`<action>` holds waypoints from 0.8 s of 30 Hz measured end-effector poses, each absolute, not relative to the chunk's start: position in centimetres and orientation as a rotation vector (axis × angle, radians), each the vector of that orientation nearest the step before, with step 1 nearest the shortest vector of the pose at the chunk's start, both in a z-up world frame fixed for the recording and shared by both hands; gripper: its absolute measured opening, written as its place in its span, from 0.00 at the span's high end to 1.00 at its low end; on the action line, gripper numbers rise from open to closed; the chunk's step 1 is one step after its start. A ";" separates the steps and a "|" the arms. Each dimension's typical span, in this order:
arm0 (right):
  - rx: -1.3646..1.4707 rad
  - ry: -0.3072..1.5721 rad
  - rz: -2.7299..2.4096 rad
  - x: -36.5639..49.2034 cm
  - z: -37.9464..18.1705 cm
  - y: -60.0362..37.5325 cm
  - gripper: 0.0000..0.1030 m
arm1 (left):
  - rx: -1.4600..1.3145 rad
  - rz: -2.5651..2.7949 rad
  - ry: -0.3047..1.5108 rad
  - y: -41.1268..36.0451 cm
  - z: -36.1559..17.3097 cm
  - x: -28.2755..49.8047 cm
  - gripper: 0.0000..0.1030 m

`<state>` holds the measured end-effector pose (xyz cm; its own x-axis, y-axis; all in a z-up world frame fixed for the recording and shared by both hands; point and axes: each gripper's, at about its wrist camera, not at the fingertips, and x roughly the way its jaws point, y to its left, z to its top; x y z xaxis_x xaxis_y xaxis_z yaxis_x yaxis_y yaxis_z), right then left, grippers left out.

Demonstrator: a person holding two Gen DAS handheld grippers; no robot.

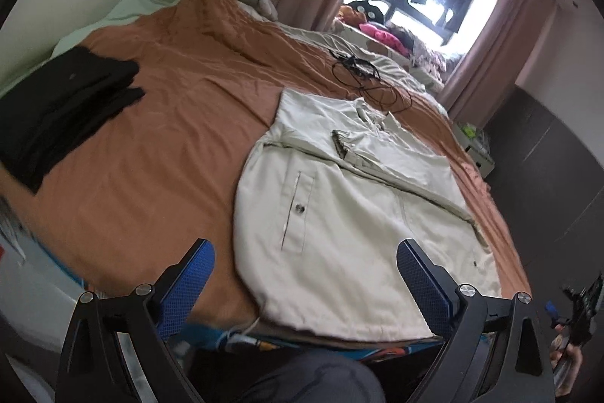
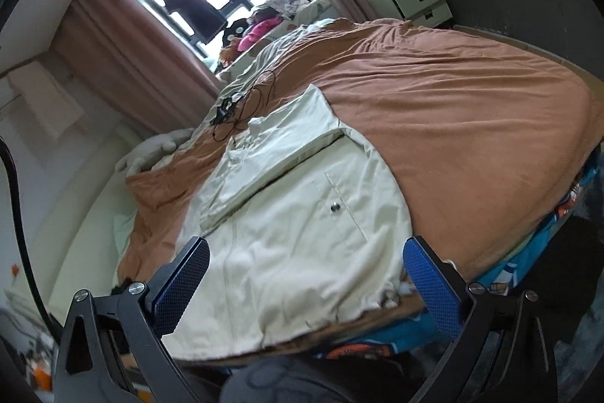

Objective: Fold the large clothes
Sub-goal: 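Open both grippers and raise them above the folded jacket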

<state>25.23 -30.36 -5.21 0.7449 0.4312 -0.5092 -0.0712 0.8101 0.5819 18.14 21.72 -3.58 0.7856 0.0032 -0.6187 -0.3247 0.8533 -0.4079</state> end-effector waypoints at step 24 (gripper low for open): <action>0.333 0.700 0.178 16.6 -10.3 -29.7 0.00 | -0.397 0.247 0.599 17.5 -7.5 8.0 0.05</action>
<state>16.60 -29.71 -10.34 0.7523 0.2706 -0.6007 -0.0496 0.9324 0.3580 8.03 17.53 -7.49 0.7999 0.1104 -0.5898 -0.3370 0.8960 -0.2893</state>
